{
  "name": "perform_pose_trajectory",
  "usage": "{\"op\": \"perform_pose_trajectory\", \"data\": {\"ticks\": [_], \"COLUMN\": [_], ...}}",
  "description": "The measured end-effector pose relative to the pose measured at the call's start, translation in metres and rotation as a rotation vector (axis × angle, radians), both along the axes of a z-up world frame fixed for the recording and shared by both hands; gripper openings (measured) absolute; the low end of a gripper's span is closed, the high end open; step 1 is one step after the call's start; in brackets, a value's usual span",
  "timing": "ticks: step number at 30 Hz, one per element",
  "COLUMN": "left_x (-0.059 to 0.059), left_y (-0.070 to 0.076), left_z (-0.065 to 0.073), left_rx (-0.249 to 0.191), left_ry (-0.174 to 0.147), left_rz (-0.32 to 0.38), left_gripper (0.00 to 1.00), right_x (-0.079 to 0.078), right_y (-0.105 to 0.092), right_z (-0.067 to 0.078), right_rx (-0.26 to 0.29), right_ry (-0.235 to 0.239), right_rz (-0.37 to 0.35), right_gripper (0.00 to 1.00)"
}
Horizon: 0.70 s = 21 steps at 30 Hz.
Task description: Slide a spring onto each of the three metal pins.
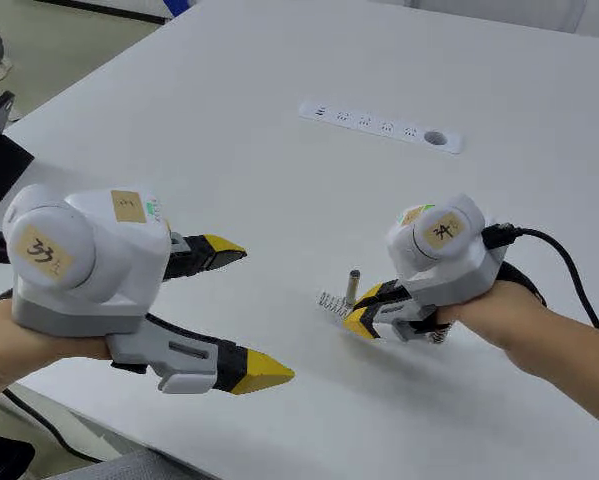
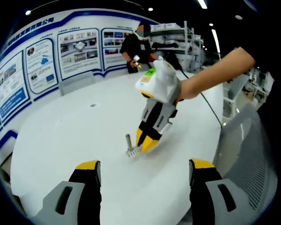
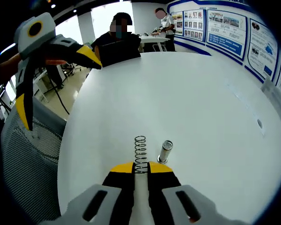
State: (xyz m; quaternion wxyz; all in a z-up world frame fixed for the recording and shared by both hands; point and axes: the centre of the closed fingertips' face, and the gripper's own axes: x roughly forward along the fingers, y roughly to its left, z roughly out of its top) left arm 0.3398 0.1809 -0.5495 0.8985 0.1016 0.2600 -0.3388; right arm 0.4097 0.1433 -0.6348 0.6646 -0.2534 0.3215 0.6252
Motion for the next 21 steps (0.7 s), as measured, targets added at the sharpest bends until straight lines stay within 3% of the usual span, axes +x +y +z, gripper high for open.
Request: {"op": "perform_pose_trajectory", "data": {"ticks": [2,4,7,9,15,19,21], "left_x": [0.004,0.011,0.015,0.014,0.012,0.01,0.006], "left_y": [-0.006,-0.017,-0.031,-0.04,-0.061,-0.065,-0.069], "left_z": [0.003,0.01,0.008,0.004,0.006,0.005,0.005], "left_rx": [-0.012,-0.026,-0.012,0.016,0.015,0.013,-0.01], "left_ry": [-0.003,-0.025,-0.013,0.002,-0.009,-0.007,0.015], "left_rz": [0.001,-0.016,-0.058,-0.099,-0.159,-0.172,-0.18], "left_gripper": [0.77,0.75,0.72,0.69,0.6,0.5,0.47], "right_x": [-0.008,-0.018,-0.03,-0.037,-0.05,-0.058,-0.062], "right_y": [0.0,-0.003,-0.011,-0.019,-0.031,-0.037,-0.039], "right_z": [0.012,0.023,0.036,0.045,0.072,0.079,0.081], "right_rx": [0.02,0.034,0.04,0.036,0.039,0.018,0.018], "right_ry": [-0.007,-0.007,-0.01,-0.029,-0.076,-0.118,-0.119], "right_rz": [0.03,0.067,0.103,0.136,0.201,0.262,0.281], "right_gripper": [0.1,0.1,0.1,0.1,0.1,0.1,0.1]}}
